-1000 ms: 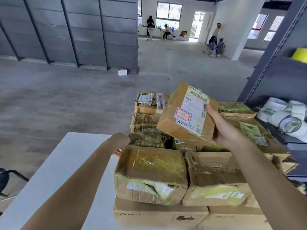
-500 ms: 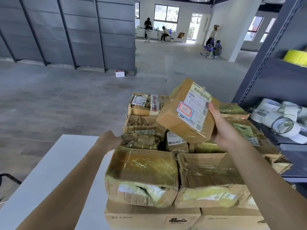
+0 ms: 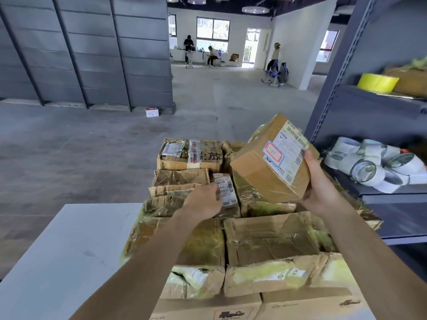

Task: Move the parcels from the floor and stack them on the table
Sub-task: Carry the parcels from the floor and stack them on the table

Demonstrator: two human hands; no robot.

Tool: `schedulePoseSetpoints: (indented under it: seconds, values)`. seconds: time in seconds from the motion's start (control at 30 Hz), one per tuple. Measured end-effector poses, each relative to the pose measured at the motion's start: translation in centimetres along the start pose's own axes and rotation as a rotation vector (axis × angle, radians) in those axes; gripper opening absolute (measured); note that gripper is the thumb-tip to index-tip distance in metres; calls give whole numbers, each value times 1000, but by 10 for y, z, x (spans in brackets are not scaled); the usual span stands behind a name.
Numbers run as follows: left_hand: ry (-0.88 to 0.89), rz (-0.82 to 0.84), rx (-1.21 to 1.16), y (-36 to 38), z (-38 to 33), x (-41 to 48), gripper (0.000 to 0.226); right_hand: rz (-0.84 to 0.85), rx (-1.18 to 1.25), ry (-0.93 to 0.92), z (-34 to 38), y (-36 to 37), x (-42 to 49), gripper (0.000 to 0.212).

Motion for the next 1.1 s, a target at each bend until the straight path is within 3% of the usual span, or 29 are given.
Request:
schedulePoseSetpoints:
  seconds: [0.13,0.27,0.43,0.5,0.57,0.67,0.8,0.87,0.97,1.1]
  values:
    - [75,164,192,37,-11,4,33,-37,-18,-3,7,-26,-8,44]
    - [62,118,183,36,-11,8,18,-40,-22,1,13,-47,-14,53]
    - [56,-253,29,-14,-56,-1,27,-67,-2,-25,34,-76,-25,69]
    - [152,-456,-61,-36,-89,-22,21,-107,7,-67,52,-97,-29,64]
    - [307,-540,-114,-39,-130,-47,17,-142,-27,-119,73,-121,-33,53]
    - [525,-333,-82,5,-192,-76,18,-222,-138,-107,96,-161,-43,59]
    - [610,23,176,99,-241,-89,50,-297,-492,-46,116,-202,-60,61]
    - [586,86,298,132,-251,-86,64,-297,-657,-60,124,-218,-66,60]
    - [505,134,487,164,-245,-74,81,-326,-946,-64,128,-240,-70,77]
    - [484,106,587,177,-235,-66,73,-295,-1159,21,113,-264,-71,66]
Point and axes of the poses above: each hand's wrist, its own x-axis towards the middle knuckle, its own y-axis out of the palm, z = x × y, the point moved 10 cm from there along x, towards the middle knuckle, and after that the axes turned 9 degrees about -y, right-handed, at the moved point
